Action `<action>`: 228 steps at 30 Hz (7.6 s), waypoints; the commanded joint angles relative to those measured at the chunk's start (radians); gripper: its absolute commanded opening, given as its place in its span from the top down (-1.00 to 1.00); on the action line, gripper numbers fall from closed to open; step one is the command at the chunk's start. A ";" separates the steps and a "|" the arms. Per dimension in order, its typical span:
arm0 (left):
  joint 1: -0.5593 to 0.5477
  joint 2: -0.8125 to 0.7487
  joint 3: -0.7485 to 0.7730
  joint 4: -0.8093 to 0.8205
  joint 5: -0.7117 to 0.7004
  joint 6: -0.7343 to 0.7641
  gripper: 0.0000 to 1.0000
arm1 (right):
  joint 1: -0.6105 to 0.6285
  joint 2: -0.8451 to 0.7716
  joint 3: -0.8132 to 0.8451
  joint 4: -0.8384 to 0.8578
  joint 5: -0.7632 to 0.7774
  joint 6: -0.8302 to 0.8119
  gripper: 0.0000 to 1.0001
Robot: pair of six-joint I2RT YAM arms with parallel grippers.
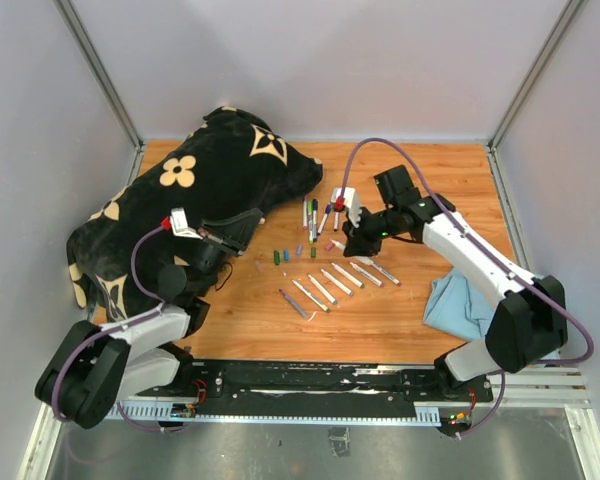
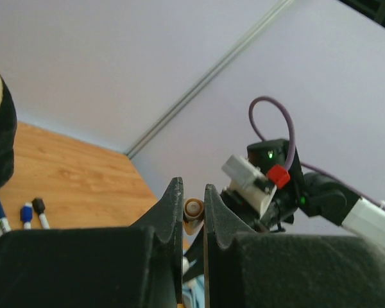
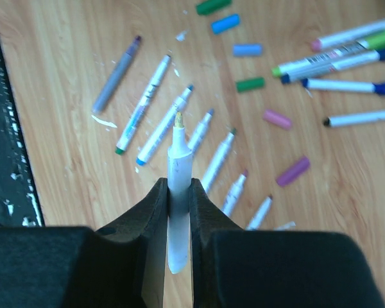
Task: Open the pen caps
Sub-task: Place the pen at the center of the board, then place the pen cap at the center of the board.
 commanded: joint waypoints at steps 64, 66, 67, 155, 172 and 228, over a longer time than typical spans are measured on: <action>0.008 -0.209 -0.254 -0.140 0.191 0.016 0.99 | -0.300 0.296 0.027 -0.071 0.458 -0.013 0.77; 0.008 -0.206 -0.253 -0.140 0.193 0.014 0.99 | -0.302 0.304 0.027 -0.070 0.460 -0.012 0.77; 0.008 -0.206 -0.254 -0.140 0.193 0.015 1.00 | -0.302 0.307 0.028 -0.070 0.460 -0.012 0.77; -0.352 0.534 0.271 -0.233 -0.012 0.134 0.99 | -0.328 0.015 -0.022 0.031 0.279 0.055 -0.09; -0.359 0.671 0.534 -0.539 -0.087 0.161 0.99 | -0.353 0.005 -0.029 0.051 0.286 0.072 -0.09; -0.425 1.046 1.352 -1.395 -0.348 0.163 0.31 | -0.393 -0.021 -0.051 0.085 0.271 0.101 -0.11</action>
